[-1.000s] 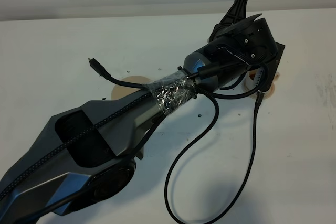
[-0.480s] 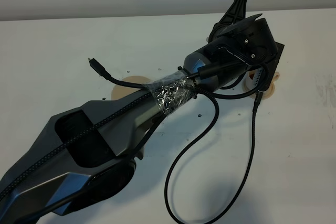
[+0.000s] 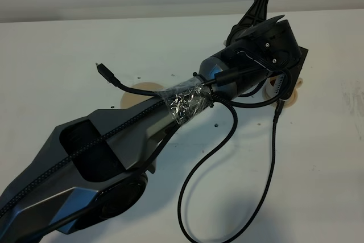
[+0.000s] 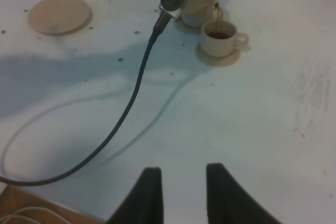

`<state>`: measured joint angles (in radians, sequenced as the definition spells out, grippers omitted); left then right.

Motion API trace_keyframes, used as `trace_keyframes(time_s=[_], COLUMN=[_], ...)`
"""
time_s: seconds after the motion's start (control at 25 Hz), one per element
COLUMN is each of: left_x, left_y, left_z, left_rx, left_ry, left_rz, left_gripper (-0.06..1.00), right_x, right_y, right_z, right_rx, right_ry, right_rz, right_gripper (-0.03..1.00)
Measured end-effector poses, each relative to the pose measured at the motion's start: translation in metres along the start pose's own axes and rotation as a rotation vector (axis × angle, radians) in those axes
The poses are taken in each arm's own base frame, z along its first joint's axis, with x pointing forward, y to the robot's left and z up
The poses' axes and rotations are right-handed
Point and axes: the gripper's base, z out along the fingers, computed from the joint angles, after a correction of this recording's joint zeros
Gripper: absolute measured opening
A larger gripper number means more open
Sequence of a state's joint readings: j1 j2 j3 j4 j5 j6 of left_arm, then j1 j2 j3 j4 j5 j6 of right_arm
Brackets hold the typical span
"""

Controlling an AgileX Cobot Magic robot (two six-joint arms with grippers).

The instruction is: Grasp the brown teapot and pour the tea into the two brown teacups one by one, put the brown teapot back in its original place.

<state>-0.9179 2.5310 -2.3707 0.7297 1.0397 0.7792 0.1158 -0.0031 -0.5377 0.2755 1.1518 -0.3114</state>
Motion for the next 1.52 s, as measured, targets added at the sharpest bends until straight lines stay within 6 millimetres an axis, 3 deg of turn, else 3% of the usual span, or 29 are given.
trace_keyframes(time_s=[1.04, 1.52], left_x=[-0.0049, 0.0014], left_y=[-0.0016, -0.005], left_z=[-0.0037, 0.0037], left_rx=[-0.005, 0.081], left_ry=[-0.006, -0.034], left_rz=[0.011, -0.087], left_gripper=[0.08, 0.08], right_x=[0.0, 0.0], right_y=[0.0, 0.0], right_z=[0.0, 0.0], right_rx=[0.0, 0.0], right_ry=[0.0, 0.0], right_rz=[0.0, 0.0], right_gripper=[0.22, 0.22])
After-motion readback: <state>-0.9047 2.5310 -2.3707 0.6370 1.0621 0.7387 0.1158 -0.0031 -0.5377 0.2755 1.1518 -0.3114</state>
